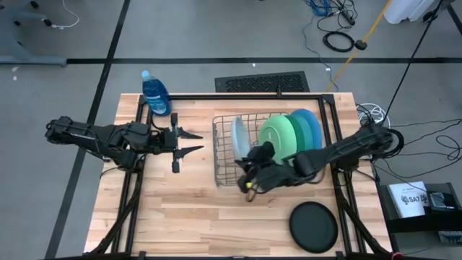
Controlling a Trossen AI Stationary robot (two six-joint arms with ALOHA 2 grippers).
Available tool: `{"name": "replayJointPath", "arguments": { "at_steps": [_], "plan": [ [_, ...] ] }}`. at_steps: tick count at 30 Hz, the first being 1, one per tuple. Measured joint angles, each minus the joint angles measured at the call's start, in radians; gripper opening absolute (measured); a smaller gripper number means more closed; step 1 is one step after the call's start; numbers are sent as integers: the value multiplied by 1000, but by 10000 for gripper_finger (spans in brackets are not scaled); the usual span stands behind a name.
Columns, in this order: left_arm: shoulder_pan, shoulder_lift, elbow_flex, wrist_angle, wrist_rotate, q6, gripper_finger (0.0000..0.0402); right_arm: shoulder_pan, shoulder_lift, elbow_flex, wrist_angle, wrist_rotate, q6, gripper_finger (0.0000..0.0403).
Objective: Sort dishes
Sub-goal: Put the white plate into the dish rack
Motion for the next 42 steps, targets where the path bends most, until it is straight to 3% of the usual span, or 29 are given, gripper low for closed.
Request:
{"name": "replayJointPath", "arguments": {
  "at_steps": [7,12,28,42],
  "plan": [
    [0,0,0,-1,0,0,127,1,-212,-464,449,-50,51,4],
    [0,0,0,-1,0,-1,127,2,-264,-631,665,-12,77,4],
    [0,3,0,-2,0,-1,127,-5,-260,-681,623,27,207,4],
    [0,3,0,-16,25,-10,127,-5,-256,-685,603,48,243,65]
  ]
}}
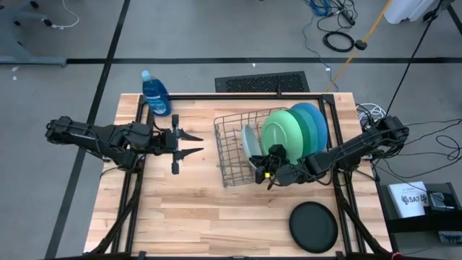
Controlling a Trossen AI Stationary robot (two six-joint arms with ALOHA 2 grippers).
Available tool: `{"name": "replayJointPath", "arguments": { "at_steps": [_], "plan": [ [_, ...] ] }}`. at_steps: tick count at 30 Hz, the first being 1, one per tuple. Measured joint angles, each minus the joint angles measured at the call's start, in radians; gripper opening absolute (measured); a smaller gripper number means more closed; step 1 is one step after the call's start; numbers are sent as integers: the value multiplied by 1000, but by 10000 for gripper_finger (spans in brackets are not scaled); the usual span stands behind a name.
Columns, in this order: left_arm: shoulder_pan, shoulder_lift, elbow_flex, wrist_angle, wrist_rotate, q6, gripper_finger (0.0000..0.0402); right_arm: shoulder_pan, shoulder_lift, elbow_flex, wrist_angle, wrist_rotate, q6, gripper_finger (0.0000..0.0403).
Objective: Sort dishes
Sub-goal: Put the white plate into the dish rack
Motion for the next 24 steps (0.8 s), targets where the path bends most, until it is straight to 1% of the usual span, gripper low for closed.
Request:
{"name": "replayJointPath", "arguments": {
  "at_steps": [5,8,11,15,19,22,24],
  "plan": [
    [10,44,0,-43,29,-22,127,0,0,0,6,7,-5,67],
    [26,99,0,1,36,2,127,0,0,0,34,27,-38,68],
    [49,168,0,48,71,25,127,0,0,0,75,32,-85,68],
    [93,281,0,99,105,27,127,0,0,0,68,32,-91,68],
    [144,389,3,82,123,25,127,0,0,0,65,31,-92,68],
    [173,456,40,48,155,5,127,0,0,0,65,31,-94,68],
    [182,489,56,41,158,2,127,0,0,0,65,31,-97,68]
  ]
}}
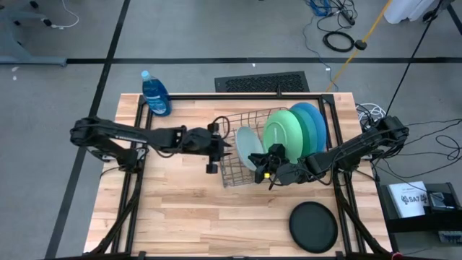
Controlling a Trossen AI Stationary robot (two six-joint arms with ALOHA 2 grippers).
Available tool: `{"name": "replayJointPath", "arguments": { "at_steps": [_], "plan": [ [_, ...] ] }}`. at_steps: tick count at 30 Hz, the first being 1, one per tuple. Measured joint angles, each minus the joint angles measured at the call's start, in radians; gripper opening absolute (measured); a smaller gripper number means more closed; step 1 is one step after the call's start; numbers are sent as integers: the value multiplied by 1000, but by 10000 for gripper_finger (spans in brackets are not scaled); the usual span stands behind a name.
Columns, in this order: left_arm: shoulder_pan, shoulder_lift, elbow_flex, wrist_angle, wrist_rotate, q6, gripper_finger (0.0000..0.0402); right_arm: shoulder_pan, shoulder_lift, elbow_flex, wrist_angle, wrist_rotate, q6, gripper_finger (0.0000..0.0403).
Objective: Sort dishes
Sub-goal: Put the white plate into the dish rack
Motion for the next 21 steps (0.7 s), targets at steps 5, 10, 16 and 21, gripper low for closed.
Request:
{"name": "replayJointPath", "arguments": {
  "at_steps": [5,10,16,21],
  "plan": [
    [9,63,41,11,0,-2,127,0,0,0,1,-2,-19,68],
    [21,120,83,20,0,-1,127,0,0,1,24,-7,-91,68],
    [38,178,142,12,2,14,127,0,-8,1,94,-30,-209,68],
    [43,230,203,6,3,49,127,1,-41,2,136,-31,-322,68]
  ]
}}
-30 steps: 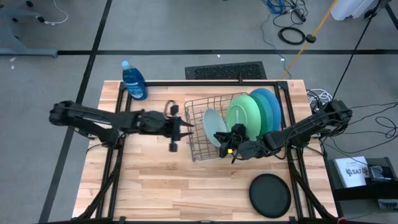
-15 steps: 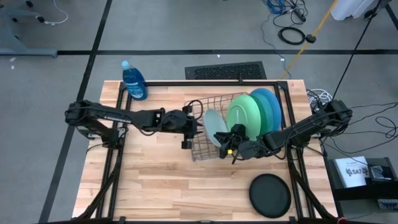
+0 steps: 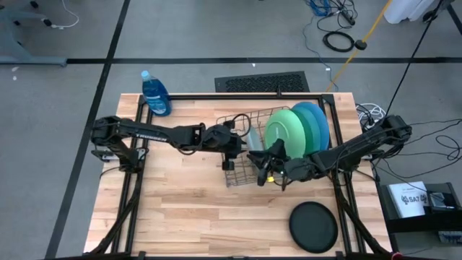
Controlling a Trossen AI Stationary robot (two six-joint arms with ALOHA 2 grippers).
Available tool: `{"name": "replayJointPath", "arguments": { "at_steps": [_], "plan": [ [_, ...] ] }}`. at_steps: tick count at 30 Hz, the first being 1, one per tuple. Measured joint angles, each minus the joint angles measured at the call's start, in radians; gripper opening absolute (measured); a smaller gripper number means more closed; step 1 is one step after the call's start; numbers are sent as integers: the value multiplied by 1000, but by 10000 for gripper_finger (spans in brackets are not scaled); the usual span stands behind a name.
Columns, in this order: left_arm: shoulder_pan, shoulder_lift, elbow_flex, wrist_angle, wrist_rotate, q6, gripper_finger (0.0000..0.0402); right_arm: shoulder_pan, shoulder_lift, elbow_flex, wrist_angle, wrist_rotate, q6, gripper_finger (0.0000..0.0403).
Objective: Sort dishes
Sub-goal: Put the white plate into the dish rack
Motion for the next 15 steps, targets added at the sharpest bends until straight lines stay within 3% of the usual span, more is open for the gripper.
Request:
{"name": "replayJointPath", "arguments": {
  "at_steps": [15],
  "plan": [
    [40,205,247,-2,40,39,127,61,-167,1,45,1,-345,68]
  ]
}}
